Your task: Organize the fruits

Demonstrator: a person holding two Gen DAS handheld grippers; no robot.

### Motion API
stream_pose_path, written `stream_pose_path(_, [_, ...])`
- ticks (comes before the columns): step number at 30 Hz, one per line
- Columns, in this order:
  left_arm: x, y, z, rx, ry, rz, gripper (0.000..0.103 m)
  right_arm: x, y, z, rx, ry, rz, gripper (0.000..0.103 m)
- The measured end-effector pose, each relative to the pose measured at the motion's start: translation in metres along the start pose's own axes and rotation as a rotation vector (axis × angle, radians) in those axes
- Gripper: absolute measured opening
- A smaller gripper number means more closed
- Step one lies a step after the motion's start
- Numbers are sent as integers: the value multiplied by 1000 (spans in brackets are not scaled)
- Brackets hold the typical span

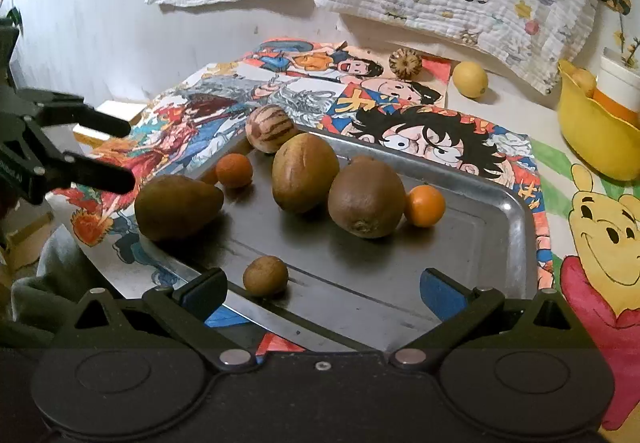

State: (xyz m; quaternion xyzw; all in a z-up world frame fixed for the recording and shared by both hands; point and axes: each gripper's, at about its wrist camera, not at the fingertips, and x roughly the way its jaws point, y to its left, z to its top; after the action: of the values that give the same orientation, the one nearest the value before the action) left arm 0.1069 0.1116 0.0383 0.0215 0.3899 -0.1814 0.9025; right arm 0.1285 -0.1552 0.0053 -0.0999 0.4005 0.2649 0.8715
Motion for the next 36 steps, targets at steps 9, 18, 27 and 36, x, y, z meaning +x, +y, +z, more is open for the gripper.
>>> stream_pose_path(9, [2, 12, 15, -3, -15, 35, 102, 0, -4, 10, -60, 55, -9, 102])
stream_pose_path(18, [19, 32, 43, -5, -25, 75, 102, 5, -25, 23, -67, 70, -28, 102])
stream_pose_path(27, [54, 48, 81, 27, -14, 105, 102, 16, -50, 52, -94, 48, -62, 102])
stream_pose_path(36, [97, 55, 128, 143, -17, 143, 102, 27, -69, 103, -203, -15, -147, 102])
